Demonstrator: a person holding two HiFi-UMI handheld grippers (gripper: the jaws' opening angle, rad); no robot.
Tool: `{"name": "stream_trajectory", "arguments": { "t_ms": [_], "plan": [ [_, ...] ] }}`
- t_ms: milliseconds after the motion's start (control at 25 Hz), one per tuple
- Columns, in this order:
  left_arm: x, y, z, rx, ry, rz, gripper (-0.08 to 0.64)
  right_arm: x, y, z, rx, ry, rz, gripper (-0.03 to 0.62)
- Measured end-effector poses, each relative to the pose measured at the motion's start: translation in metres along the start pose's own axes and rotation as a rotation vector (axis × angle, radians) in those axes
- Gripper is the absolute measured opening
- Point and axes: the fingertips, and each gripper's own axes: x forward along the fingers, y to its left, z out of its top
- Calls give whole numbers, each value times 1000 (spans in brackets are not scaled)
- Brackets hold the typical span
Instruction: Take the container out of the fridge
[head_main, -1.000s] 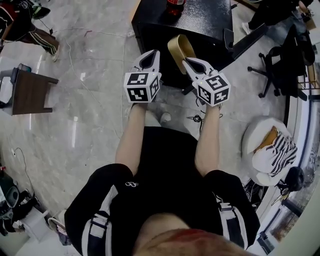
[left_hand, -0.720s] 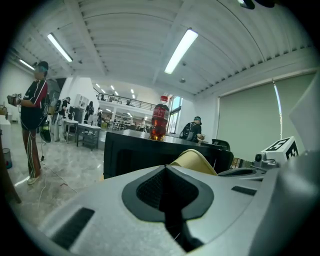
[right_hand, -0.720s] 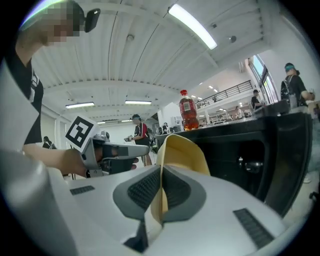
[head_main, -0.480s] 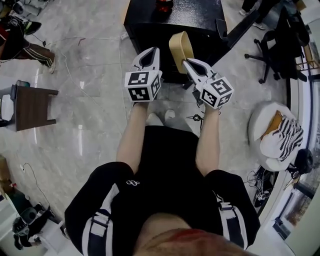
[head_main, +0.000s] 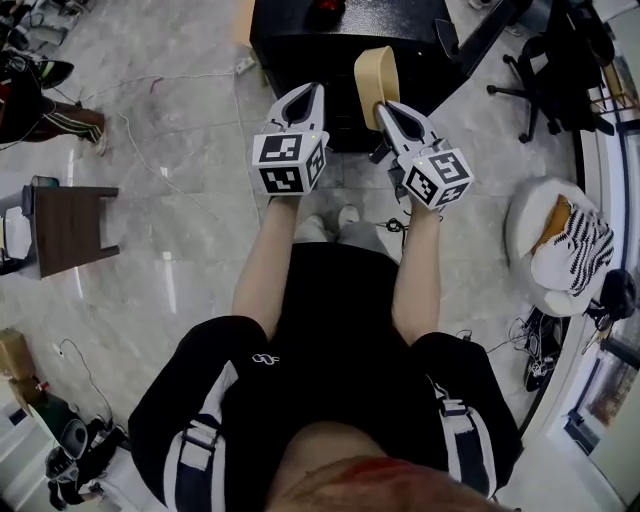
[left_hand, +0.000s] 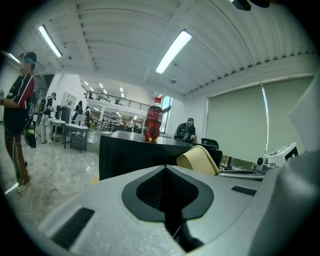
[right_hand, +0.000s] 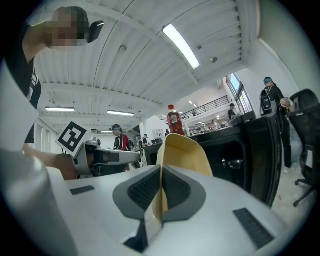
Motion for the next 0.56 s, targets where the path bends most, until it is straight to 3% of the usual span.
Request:
{"name": "stream_trajectory", "arguments": {
  "t_ms": [360,560],
  "plan": [
    [-13,13,0,12,-2,-24,8,2,0,4,-15,-68,-159,18],
    [-20,21,4,17,-9,-39,8,6,9,5,-10,-84,-194,18]
  ]
}}
